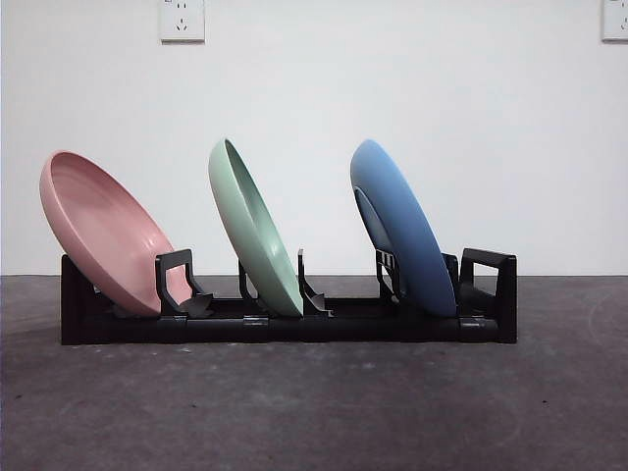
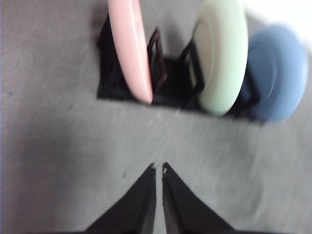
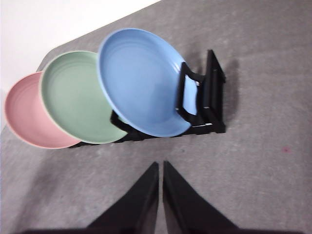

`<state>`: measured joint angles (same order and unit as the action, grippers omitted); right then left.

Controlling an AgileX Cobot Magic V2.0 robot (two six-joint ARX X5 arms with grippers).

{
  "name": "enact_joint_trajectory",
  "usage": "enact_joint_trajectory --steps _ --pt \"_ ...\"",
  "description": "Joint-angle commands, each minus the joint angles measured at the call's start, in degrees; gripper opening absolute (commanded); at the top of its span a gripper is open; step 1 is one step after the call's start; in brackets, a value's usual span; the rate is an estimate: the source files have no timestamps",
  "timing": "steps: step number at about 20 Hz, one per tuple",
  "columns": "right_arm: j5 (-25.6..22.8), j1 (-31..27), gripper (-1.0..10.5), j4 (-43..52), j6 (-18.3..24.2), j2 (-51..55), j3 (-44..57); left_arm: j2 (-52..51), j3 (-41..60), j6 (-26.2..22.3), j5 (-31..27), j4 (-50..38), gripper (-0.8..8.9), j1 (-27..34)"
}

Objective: Place the plate

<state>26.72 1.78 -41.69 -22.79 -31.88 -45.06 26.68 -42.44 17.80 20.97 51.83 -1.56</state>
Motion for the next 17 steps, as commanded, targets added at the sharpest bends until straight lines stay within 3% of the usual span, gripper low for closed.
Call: enact_joint_trajectory --steps 1,9,14,15,17 --pt "0.3 0.0 0.1 -2.7 3.7 -4.4 -5.7 5.0 -4.7 -8.5 -0.4 2.2 0.18 0.0" --pt "-3.4 3.6 0.1 -13.8 14.4 -20.9 -18.9 21.3 -16.6 -20.9 -9.2 10.4 0.18 -0.5" --pt "-6.1 7.5 0.2 -16.2 22.0 -29.1 -20.7 27.0 -18.4 -21.5 -9.1 9.6 0.31 -2.1" --pt "-6.0 8.2 0.7 -16.0 23.3 -30.0 -20.7 27.4 -18.4 -21.5 -9.1 9.2 0.74 -2.3" --pt "-6.0 9.2 2.9 -15.2 24.0 -30.6 -20.7 27.5 -18.4 -21.5 -9.1 8.5 2.31 -2.3"
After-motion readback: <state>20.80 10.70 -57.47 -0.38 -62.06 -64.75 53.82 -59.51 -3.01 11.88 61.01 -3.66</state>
